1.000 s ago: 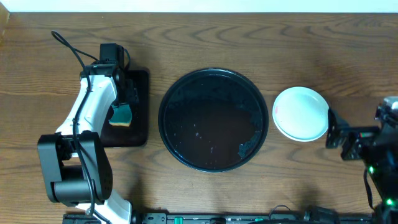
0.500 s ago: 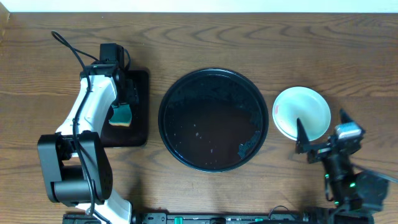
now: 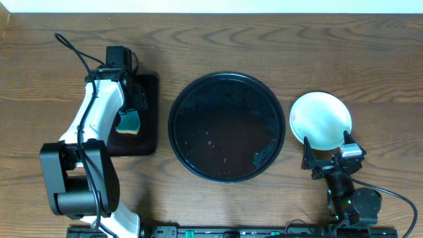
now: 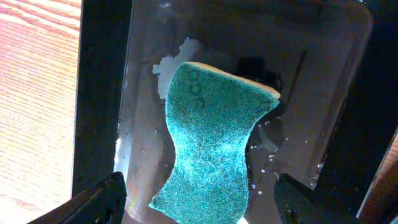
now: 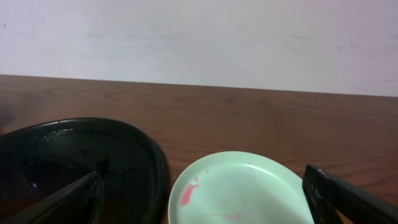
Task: Clean dirty plates on tray and stack at the side
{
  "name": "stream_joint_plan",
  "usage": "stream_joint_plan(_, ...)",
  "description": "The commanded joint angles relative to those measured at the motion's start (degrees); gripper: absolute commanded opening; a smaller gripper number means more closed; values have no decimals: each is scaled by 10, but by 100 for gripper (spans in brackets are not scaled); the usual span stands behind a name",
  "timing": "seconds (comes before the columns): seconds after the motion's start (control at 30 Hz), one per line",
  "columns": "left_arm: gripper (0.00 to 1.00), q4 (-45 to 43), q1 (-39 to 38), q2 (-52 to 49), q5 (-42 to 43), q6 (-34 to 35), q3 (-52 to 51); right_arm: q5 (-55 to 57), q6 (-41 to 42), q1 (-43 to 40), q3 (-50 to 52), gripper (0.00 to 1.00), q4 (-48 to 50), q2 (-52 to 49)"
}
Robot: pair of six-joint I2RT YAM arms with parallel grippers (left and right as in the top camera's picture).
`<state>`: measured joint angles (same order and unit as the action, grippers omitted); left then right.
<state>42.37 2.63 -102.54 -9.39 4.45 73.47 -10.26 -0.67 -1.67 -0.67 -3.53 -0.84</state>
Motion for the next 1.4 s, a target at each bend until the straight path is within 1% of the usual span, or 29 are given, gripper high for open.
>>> stream_joint_plan(0.0, 77, 2, 2, -4, -5, 1, -5, 14, -7, 6, 3, 99, 1, 5)
stream_joint_plan(1.1, 77, 2, 2, -3, -5, 1, -5, 14, -7, 6, 3, 99, 1, 5)
stream_joint_plan(1.27, 77, 2, 2, 55, -5, 1, -5, 14, -7, 6, 3, 99, 1, 5)
stream_joint_plan(1.37, 77, 2, 2, 134, -5, 1, -5, 14, -7, 6, 3, 99, 1, 5)
